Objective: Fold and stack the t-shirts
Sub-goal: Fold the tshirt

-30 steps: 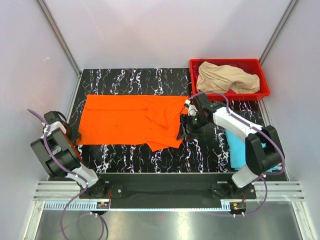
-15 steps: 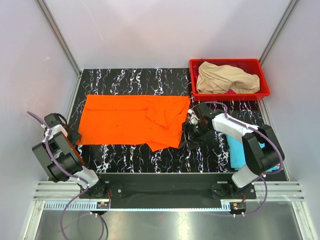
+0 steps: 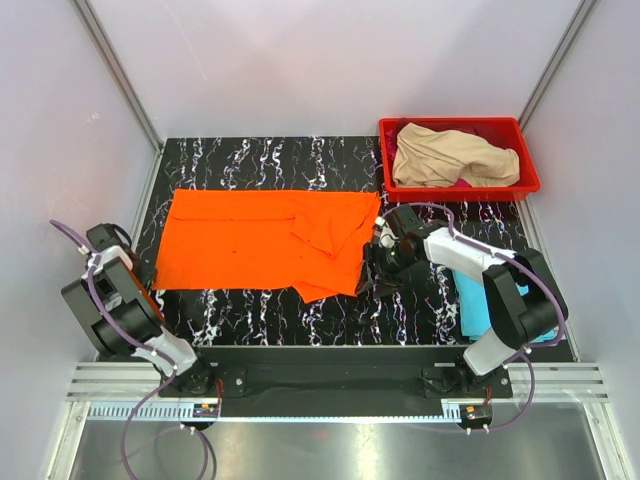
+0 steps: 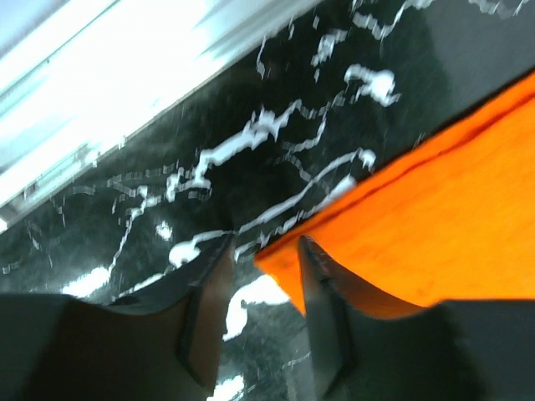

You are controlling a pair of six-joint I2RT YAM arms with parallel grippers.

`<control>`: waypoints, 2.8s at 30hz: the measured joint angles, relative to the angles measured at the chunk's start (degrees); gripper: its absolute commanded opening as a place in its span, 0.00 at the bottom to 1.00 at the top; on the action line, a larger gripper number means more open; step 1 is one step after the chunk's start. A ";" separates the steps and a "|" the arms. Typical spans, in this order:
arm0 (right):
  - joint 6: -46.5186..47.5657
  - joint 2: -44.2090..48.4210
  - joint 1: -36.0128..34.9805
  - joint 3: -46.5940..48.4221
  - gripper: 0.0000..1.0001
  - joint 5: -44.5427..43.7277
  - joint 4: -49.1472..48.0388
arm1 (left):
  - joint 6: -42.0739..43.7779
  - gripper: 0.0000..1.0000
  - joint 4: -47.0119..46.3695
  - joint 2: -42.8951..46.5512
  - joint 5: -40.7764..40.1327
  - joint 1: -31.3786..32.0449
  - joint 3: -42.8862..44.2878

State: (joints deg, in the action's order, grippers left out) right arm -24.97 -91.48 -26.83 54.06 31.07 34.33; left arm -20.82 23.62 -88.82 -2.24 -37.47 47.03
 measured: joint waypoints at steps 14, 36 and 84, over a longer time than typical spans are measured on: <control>1.49 -7.04 -0.07 -1.68 0.58 0.02 -4.92 | 1.53 0.00 -2.56 -3.17 1.27 -0.42 2.51; -2.32 -6.45 -2.56 0.66 0.37 -4.48 -11.98 | 0.83 0.00 0.00 -0.02 2.25 0.20 0.17; -6.29 3.37 -3.54 -5.03 0.00 -8.13 -11.93 | 1.18 0.00 1.68 0.37 2.23 0.35 0.22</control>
State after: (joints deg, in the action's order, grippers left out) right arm -31.27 -88.12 -30.37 49.04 22.94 22.39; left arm -19.64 25.30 -88.44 -0.01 -37.12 47.24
